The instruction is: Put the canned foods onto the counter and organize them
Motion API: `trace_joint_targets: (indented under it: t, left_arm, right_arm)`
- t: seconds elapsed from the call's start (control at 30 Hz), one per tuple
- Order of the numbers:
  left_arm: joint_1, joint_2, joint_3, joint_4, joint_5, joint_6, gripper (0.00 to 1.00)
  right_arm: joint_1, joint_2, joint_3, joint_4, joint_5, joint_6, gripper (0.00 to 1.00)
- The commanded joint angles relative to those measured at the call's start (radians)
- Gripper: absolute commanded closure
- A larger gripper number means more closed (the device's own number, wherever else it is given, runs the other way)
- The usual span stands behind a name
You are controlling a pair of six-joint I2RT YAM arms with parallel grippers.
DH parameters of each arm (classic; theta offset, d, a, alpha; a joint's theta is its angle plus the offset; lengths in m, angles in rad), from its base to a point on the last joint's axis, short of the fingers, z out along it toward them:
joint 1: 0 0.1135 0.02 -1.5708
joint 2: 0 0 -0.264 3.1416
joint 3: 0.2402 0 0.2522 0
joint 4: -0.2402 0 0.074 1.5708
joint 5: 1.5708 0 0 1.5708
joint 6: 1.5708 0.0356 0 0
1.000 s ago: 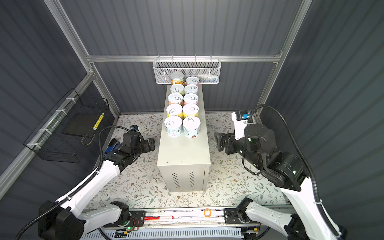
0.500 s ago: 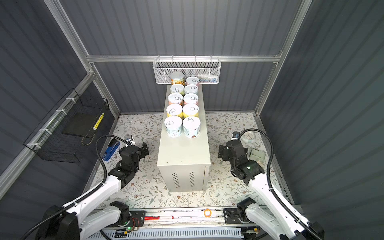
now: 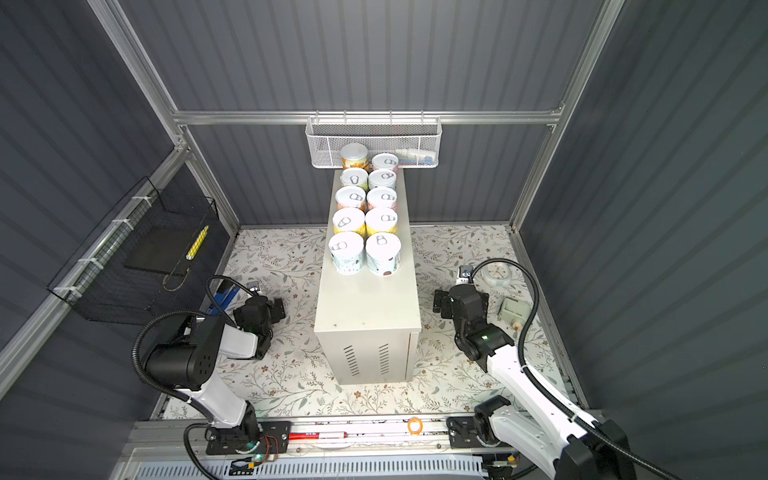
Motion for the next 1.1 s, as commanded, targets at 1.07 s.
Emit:
trace_joint_targets:
  t: [1.07]
  left_arm:
    - [-0.006, 0.011, 0.043, 0.080, 0.075, 0.008, 0.00]
  right_arm:
    - [-0.413, 0.462, -0.275, 1.042, -0.245, -0.140, 0.01]
